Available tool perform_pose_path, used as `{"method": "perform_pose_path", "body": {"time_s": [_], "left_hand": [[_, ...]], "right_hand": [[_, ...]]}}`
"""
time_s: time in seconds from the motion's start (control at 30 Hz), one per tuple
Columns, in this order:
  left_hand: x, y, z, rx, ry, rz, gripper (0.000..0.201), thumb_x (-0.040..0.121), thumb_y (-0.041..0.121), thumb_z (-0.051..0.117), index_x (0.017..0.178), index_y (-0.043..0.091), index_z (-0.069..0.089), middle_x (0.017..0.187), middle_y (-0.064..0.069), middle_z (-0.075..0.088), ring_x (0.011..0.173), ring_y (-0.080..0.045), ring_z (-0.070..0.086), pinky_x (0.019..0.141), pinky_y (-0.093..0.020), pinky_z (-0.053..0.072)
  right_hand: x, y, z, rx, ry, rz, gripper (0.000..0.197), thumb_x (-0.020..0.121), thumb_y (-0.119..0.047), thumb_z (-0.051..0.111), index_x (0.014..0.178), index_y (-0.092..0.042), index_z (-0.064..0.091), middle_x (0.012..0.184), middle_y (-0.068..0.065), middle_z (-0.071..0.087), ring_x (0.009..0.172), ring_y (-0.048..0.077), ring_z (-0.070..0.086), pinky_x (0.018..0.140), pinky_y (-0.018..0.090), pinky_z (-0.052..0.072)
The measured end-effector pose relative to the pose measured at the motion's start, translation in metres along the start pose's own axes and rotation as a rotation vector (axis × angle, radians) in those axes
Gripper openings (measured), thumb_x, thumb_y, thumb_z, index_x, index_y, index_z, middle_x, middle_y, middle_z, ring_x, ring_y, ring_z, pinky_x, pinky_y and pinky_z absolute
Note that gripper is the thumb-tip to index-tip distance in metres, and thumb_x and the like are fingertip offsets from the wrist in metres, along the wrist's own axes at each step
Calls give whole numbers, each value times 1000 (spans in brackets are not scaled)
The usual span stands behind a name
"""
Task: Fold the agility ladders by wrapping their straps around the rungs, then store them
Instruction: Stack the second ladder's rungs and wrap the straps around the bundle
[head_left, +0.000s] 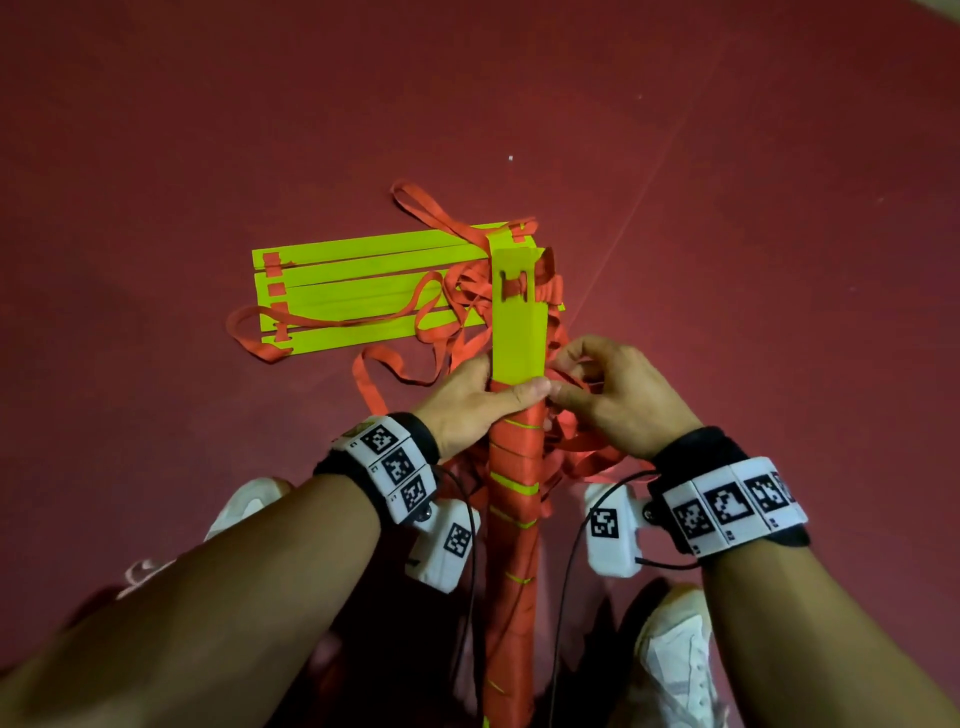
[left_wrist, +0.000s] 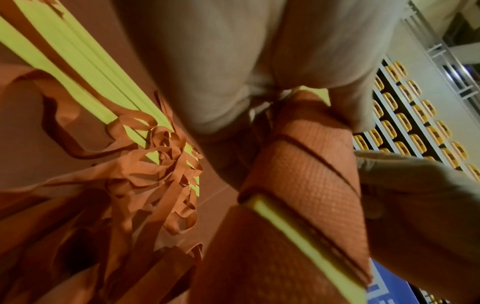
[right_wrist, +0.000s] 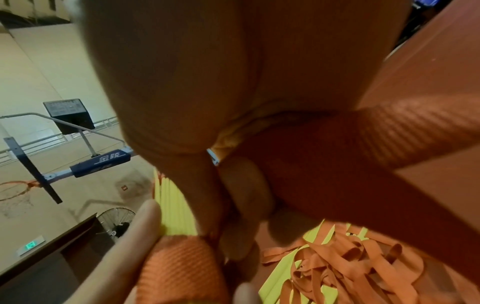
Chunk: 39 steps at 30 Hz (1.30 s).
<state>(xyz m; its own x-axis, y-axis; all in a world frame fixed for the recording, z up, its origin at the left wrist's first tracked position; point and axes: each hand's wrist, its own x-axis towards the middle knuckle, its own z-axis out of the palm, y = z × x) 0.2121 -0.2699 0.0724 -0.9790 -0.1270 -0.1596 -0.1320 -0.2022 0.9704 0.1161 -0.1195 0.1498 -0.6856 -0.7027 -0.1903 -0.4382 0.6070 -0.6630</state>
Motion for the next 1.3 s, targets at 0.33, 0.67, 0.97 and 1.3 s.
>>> {"method": "perform_pose_path", "body": {"time_s": [0.33, 0.67, 0.97, 1.3], "left_hand": [[-2, 0, 2, -151, 23, -12, 27, 74, 28, 76, 92, 10, 67, 80, -2, 75, 70, -16, 71, 68, -29, 57], [-4, 4, 2, -180, 11, 8, 47, 63, 38, 74, 93, 4, 67, 80, -4, 75, 75, -17, 71, 74, -29, 55], [-10, 19, 3, -228, 51, -5, 59, 57, 38, 74, 100, 2, 59, 91, -21, 55, 83, -34, 55, 75, -41, 48], [-6, 27, -2, -268, 157, -15, 16, 65, 22, 77, 80, 21, 71, 75, -7, 66, 73, -30, 70, 80, -61, 55]], "right_hand": [[3, 11, -3, -179, 228, 143, 18, 80, -4, 64, 76, -22, 64, 75, -6, 66, 69, 14, 59, 66, 23, 40], [4, 19, 0, -125, 363, 393, 10, 76, -22, 60, 71, -14, 61, 69, 8, 69, 77, 35, 65, 74, 33, 53], [0, 26, -2, -195, 404, 488, 15, 85, -20, 60, 71, -15, 60, 83, 15, 67, 85, 40, 63, 70, 32, 40], [9, 39, 5, 172, 349, 404, 25, 69, 5, 46, 59, -11, 62, 51, 2, 65, 59, 26, 66, 60, 32, 52]]}}
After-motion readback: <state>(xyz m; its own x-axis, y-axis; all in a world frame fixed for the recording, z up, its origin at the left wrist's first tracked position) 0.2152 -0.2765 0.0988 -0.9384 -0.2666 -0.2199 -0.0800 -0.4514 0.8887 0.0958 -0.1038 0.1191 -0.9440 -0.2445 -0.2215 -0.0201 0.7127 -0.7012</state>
